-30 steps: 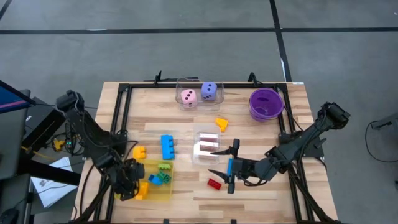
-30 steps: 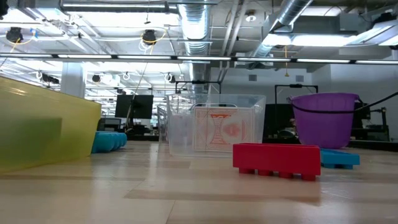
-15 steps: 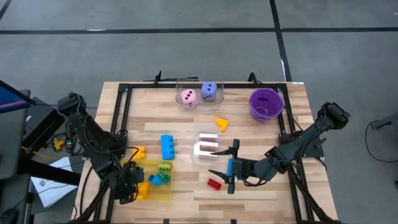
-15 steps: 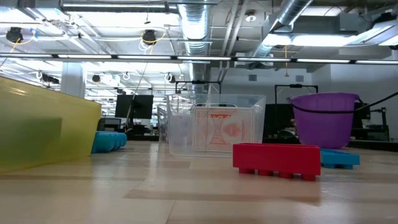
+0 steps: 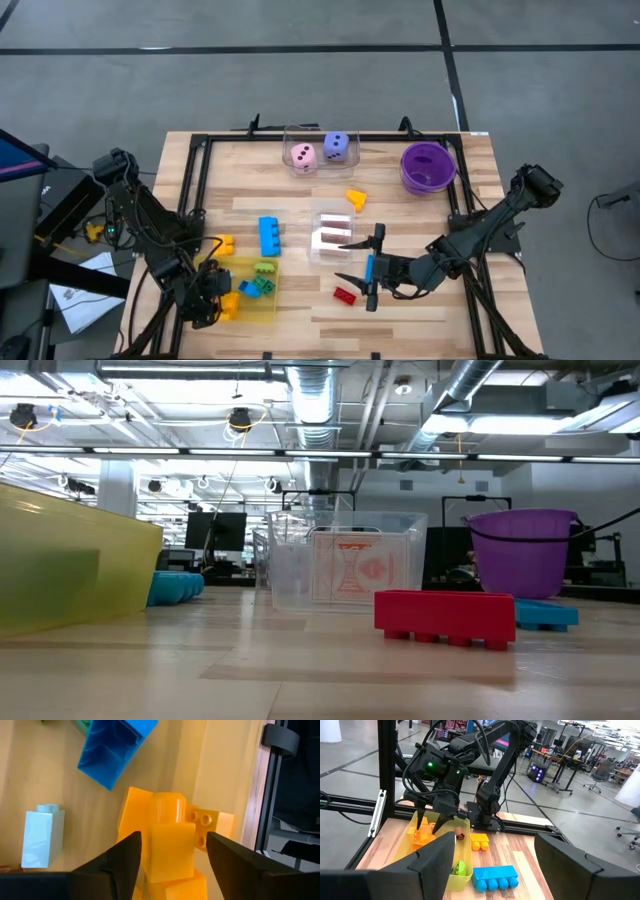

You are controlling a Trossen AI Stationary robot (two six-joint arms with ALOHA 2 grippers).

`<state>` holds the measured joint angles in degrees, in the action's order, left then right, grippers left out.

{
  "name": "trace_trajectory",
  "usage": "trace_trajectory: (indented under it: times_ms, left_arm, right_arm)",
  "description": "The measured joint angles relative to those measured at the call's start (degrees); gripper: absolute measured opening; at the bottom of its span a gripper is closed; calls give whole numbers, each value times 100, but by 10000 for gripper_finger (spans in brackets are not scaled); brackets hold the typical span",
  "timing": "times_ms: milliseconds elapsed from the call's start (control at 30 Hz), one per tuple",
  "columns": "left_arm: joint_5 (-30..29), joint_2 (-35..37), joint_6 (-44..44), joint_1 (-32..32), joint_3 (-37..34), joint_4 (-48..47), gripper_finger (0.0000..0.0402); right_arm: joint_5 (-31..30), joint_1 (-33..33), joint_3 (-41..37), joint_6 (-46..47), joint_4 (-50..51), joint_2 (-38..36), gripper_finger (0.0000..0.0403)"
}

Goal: Pick & Place Toys
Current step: Put the yellow game piece into the yellow bin

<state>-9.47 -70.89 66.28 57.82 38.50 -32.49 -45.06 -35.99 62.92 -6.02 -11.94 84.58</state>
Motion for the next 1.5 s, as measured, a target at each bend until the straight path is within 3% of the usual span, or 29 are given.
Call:
trace_trajectory:
  times_ms: [333,700,867,1067,1167,1367,1500]
  left_arm:
    - [4,77,-94,0,-2,0,225]
    - [-252,891,-560,0,-4,245,218]
    - [-1001,1336,-2294,-14,-4,1441,220]
    - [-2318,1607,-5746,-175,-4,3308,215]
    - [-2735,1609,-7201,-389,-4,4315,215]
    - [-2680,1464,-8459,-842,-2,5458,216]
    - [-2394,1205,-8607,-1117,-2,5582,218]
  right_arm:
    - [0,0,0,0,-2,0,266]
    - [-54,0,0,7,16,0,266]
    - [-295,0,-4,353,437,-62,266]
    - [-338,157,-4,1215,1142,-278,266]
    - [-439,296,-4,1777,1988,-390,266]
    - [-437,652,-6,3223,4498,-348,266]
    - [-423,822,-316,3686,5075,-275,266]
